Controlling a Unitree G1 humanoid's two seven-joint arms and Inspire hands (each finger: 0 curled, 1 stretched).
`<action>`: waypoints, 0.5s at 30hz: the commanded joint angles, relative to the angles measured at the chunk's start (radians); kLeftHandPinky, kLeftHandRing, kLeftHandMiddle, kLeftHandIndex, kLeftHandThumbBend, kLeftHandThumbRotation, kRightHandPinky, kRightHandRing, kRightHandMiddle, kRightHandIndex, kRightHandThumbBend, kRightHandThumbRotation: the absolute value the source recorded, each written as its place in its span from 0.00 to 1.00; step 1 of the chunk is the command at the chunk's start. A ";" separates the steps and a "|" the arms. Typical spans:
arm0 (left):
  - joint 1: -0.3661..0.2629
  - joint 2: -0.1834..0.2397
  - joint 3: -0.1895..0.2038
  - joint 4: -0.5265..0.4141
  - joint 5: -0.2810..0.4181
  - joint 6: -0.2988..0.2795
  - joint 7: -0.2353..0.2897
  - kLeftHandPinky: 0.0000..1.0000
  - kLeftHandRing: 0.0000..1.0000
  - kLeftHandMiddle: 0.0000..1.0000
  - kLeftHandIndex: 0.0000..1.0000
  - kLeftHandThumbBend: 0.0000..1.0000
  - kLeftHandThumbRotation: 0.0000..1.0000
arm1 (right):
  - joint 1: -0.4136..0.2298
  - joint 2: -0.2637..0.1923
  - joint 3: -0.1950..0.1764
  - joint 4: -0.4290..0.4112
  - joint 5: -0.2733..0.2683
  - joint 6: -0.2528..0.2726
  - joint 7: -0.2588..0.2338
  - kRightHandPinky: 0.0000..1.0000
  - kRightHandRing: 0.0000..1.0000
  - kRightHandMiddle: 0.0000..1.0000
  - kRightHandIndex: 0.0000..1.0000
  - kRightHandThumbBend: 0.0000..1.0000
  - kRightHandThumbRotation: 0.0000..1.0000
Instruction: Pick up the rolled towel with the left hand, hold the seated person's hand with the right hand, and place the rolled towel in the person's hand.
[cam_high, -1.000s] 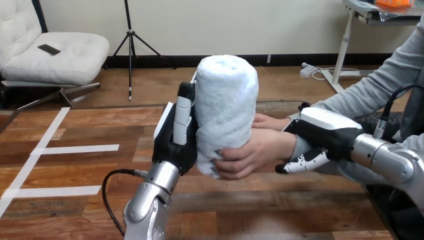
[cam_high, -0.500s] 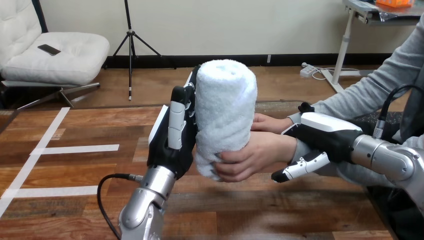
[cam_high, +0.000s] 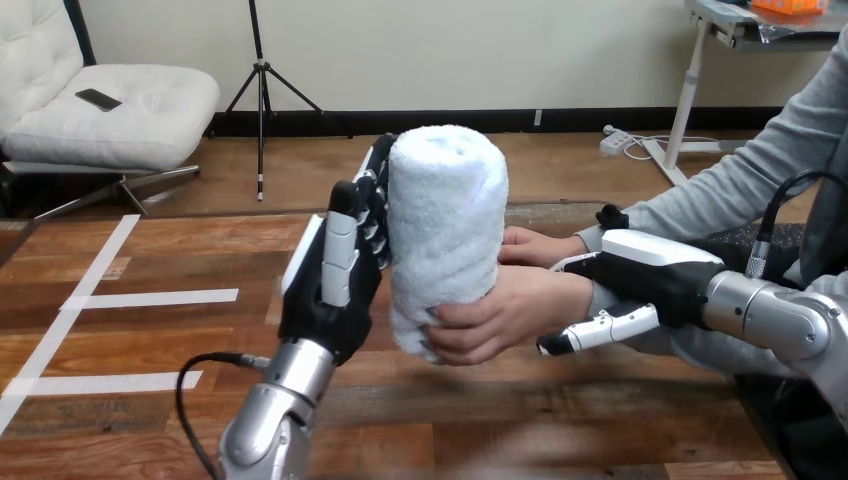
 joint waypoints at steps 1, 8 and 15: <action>-0.012 0.034 -0.004 -0.054 0.007 -0.018 0.001 1.00 1.00 1.00 1.00 1.00 1.00 | -0.032 -0.006 -0.040 -0.043 0.034 0.004 0.019 0.75 0.83 0.86 0.88 1.00 0.84; 0.001 0.057 -0.002 -0.060 0.013 -0.020 0.006 1.00 1.00 1.00 1.00 1.00 0.98 | -0.025 -0.008 -0.049 -0.050 0.043 0.006 0.028 0.78 0.84 0.87 0.89 1.00 0.88; 0.021 0.075 0.003 -0.075 0.002 -0.019 0.003 1.00 1.00 1.00 1.00 1.00 0.97 | -0.007 -0.007 -0.074 -0.069 0.067 0.017 0.032 0.81 0.84 0.87 0.89 1.00 0.88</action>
